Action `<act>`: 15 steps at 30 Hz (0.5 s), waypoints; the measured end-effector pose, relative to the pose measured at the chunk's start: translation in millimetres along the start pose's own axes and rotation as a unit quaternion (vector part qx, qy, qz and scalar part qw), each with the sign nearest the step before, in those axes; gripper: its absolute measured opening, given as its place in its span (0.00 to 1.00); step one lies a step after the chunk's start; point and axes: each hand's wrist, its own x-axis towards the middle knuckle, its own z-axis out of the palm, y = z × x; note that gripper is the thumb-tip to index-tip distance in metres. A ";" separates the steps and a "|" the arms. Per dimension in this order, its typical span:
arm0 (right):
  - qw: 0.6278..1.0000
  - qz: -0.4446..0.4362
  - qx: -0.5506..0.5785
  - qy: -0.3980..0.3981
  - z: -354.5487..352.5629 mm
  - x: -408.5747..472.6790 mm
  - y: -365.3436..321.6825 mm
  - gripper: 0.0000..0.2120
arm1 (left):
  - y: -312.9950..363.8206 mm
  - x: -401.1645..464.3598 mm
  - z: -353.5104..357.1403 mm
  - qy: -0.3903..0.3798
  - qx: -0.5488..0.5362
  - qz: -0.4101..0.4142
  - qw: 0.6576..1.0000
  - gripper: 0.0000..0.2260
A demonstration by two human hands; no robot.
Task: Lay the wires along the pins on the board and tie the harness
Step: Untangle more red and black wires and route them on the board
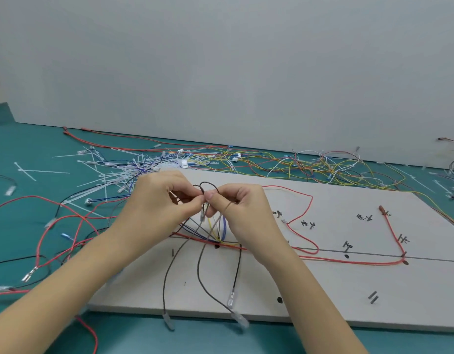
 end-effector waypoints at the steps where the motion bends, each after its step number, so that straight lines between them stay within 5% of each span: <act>1: 1.000 0.001 -0.002 0.005 0.4 -0.1 0.0 0.12 | 0.9 -1.0 1.8 0.011 0.011 0.009 1.000 0.06; 11: 0.999 0.011 0.037 0.012 2.1 -1.0 0.7 0.07 | 7.6 -1.9 1.4 0.035 0.000 0.017 0.999 0.04; 15: 0.990 0.081 0.115 -0.014 0.2 -2.1 -0.5 0.05 | 7.0 0.0 -1.7 0.022 -0.019 0.000 1.000 0.11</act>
